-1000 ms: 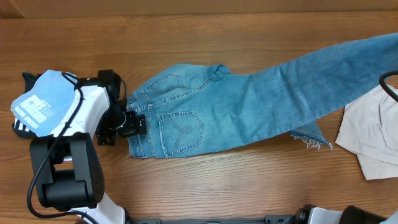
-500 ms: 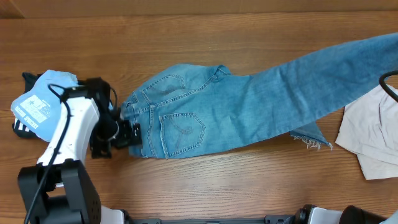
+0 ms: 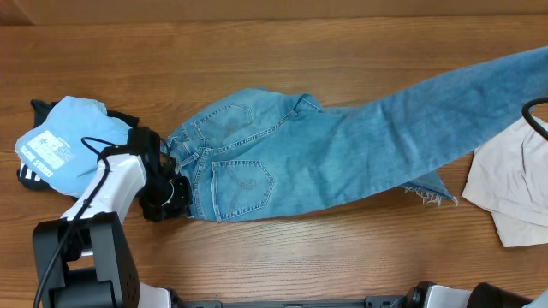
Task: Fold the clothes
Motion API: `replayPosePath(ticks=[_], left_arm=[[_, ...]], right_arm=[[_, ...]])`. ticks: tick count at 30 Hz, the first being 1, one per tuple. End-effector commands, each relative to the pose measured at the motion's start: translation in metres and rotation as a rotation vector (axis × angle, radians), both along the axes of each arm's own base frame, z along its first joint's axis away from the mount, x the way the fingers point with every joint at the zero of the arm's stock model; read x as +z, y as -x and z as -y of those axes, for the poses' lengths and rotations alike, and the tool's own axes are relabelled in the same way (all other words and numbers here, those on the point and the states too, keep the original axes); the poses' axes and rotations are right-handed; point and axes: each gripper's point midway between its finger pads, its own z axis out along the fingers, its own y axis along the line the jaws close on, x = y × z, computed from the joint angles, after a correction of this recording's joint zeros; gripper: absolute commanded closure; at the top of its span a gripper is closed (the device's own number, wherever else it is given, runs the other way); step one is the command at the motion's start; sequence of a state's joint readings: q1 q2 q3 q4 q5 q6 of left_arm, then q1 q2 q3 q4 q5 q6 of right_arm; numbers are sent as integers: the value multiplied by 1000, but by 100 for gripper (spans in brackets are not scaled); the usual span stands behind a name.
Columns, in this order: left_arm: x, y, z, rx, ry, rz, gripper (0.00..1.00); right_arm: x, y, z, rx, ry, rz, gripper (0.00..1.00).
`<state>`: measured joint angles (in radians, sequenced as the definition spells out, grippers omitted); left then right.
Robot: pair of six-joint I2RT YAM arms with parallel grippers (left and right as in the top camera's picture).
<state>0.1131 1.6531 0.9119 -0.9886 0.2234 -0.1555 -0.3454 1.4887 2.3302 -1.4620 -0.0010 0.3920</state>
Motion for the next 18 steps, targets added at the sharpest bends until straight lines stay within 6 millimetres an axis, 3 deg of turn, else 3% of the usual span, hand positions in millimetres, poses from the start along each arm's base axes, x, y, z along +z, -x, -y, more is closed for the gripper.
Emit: replayPosePath(ticks=[1,3,7,11,13,16,18], left_arm=[[51,-37,11,12,85,111,96],[93,-52,16,-2,118,193,96],[202,-73,12,-29,86,410,93],[296,-75,-1,-37,-21,616,90],[333,-71,-9,-31,-82,706,85],[359,-64,-18,-18,-150,767,80],[362,-60,-20,-14,-167,764,78]], right_arm=[[10,3,0,-5,10,31,96],[7,5,0,-5,6,20,96],[-7,9,-2,-5,-15,-37,96],[-25,9,-2,-5,-41,-110,96],[-30,7,-1,-5,-48,-127,96],[-29,7,-1,-5,-47,-125,96],[-29,7,-1,-5,-47,-127,96]])
